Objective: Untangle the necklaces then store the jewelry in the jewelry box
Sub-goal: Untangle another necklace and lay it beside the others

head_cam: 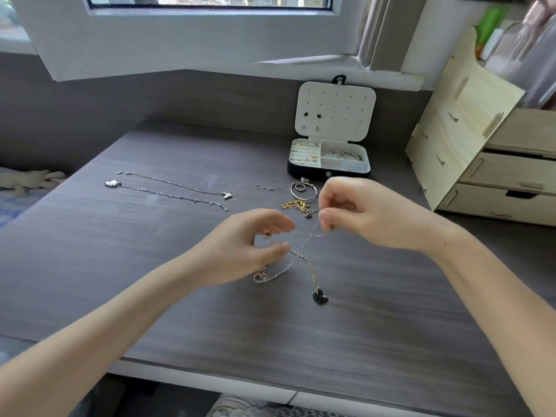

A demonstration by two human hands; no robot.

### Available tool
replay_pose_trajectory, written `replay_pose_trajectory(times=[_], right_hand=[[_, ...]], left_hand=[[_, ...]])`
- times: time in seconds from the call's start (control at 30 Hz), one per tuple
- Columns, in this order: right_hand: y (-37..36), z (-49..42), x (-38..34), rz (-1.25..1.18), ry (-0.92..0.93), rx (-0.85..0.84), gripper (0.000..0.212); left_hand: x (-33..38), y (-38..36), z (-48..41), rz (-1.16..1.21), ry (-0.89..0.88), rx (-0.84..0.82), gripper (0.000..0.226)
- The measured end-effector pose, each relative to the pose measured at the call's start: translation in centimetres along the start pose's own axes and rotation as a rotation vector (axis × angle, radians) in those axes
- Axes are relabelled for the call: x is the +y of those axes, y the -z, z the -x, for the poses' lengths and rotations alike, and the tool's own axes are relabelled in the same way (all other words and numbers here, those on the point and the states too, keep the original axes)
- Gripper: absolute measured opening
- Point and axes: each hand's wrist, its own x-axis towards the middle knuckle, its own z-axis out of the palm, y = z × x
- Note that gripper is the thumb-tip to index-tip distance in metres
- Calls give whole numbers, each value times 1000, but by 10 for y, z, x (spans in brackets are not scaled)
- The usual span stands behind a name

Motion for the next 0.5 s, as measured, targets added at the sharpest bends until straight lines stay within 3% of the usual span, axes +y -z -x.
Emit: replay_pose_trajectory(times=[0.13, 0.23, 0.4, 0.5], right_hand=[[7, 0, -31, -232, 114, 70, 4], [4, -10, -44, -400, 138, 176, 5], [-7, -38, -52, -523, 92, 349, 9], [-27, -58, -52, -445, 49, 364, 12]], left_hand=[[23, 0, -8, 616, 94, -199, 34], [26, 7, -5, 829, 105, -177, 21], [-7, 49, 20, 765, 208, 68, 18], [-35, 89, 40, 525, 314, 139, 29]])
